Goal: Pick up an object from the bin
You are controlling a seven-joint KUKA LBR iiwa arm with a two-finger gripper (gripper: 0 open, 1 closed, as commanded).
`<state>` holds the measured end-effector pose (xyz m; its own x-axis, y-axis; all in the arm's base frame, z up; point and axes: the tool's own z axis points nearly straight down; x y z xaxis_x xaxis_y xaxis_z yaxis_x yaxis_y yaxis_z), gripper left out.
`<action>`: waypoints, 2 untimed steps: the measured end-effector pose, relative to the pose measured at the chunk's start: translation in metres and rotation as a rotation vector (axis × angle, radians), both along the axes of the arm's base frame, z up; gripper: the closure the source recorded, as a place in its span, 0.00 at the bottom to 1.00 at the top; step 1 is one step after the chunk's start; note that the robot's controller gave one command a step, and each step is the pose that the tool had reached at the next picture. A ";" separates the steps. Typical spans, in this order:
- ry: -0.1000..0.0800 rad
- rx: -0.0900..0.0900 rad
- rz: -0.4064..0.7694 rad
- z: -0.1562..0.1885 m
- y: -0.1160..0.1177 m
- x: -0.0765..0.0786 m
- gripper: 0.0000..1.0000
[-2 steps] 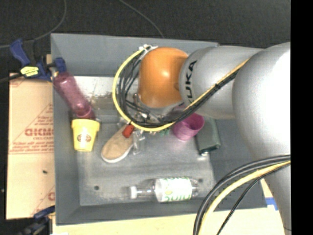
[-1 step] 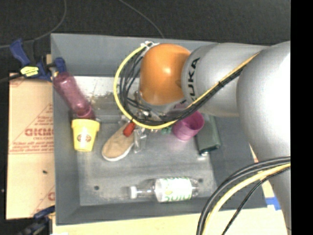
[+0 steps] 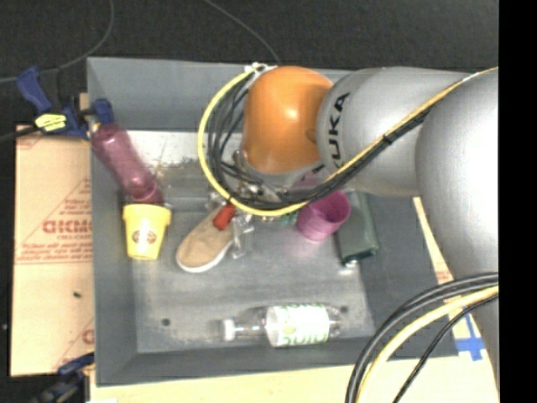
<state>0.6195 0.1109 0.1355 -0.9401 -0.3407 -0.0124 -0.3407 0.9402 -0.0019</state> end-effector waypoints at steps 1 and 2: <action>-0.001 0.000 -0.001 0.018 0.000 0.000 1.00; -0.005 0.000 -0.002 0.033 0.000 0.001 1.00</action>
Offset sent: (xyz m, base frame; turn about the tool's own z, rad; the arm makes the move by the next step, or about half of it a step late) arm -0.0001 0.0001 0.0559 0.0000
